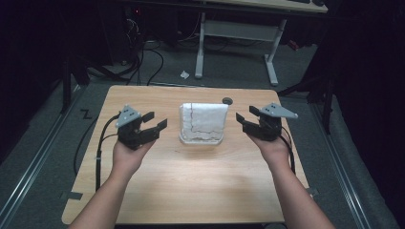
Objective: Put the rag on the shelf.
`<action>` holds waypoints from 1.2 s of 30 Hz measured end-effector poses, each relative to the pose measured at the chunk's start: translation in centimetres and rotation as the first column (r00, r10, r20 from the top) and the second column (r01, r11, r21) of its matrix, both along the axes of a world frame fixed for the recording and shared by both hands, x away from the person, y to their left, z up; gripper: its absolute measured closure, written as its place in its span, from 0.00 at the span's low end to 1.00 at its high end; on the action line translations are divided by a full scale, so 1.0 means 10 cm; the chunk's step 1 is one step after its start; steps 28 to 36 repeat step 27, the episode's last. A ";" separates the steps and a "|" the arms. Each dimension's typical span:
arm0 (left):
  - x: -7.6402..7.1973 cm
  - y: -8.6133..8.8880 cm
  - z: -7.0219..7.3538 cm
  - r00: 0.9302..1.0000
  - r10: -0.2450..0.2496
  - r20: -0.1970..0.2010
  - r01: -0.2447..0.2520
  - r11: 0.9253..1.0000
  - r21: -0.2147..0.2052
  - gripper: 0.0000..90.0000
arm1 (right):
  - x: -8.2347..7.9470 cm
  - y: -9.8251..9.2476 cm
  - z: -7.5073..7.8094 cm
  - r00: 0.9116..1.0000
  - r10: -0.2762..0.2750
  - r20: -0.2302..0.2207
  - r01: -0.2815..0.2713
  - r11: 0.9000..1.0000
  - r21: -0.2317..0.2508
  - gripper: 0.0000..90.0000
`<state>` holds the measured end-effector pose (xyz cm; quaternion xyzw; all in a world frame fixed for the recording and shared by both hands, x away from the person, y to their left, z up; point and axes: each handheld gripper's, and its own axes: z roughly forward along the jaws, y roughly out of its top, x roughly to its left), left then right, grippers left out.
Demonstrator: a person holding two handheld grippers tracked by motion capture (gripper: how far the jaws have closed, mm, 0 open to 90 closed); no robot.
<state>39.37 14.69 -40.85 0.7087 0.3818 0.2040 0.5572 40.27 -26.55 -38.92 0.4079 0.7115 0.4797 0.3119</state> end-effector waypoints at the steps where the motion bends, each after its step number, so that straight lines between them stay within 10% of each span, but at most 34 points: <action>1: -0.06 0.04 -0.07 1.000 -0.002 -0.015 0.002 1.000 0.001 0.44 | -0.07 -0.02 -0.04 1.000 -0.001 0.006 0.001 1.000 -0.007 0.45; 6: -0.29 0.14 -0.43 0.996 -0.013 -0.086 0.015 1.000 0.025 0.43 | -0.37 -0.02 -0.33 1.000 0.017 0.013 -0.017 0.999 -0.027 0.46; 10: -0.57 0.14 -1.04 0.982 -0.026 -0.188 0.043 0.995 0.088 0.43 | -0.58 0.06 -0.69 0.999 0.029 -0.042 -0.031 0.998 -0.053 0.46; 12: -0.61 0.13 -1.14 0.970 -0.032 -0.241 0.055 0.995 0.089 0.48 | -0.68 0.10 -0.91 0.995 0.029 -0.099 -0.036 0.997 -0.073 0.45; 13: -0.63 0.11 -1.15 0.939 -0.080 -0.333 0.099 0.994 0.041 0.46 | -0.76 0.11 -1.05 0.992 0.025 -0.124 -0.035 0.997 -0.076 0.45; 16: -0.69 0.03 -1.12 0.961 -0.087 -0.261 0.110 0.991 0.074 0.44 | -0.91 0.06 -1.34 0.978 0.025 -0.207 -0.038 0.997 -0.061 0.46; 21: -0.61 -0.03 -1.18 0.959 -0.076 -0.272 0.110 0.988 0.112 0.42 | -0.83 -0.04 -1.39 0.967 0.002 -0.254 -0.019 0.998 -0.063 0.45; 36: -0.62 0.03 -1.19 0.962 -0.069 -0.263 0.101 0.989 0.107 0.39 | -0.81 -0.02 -1.39 0.972 0.019 -0.234 -0.036 0.997 -0.070 0.44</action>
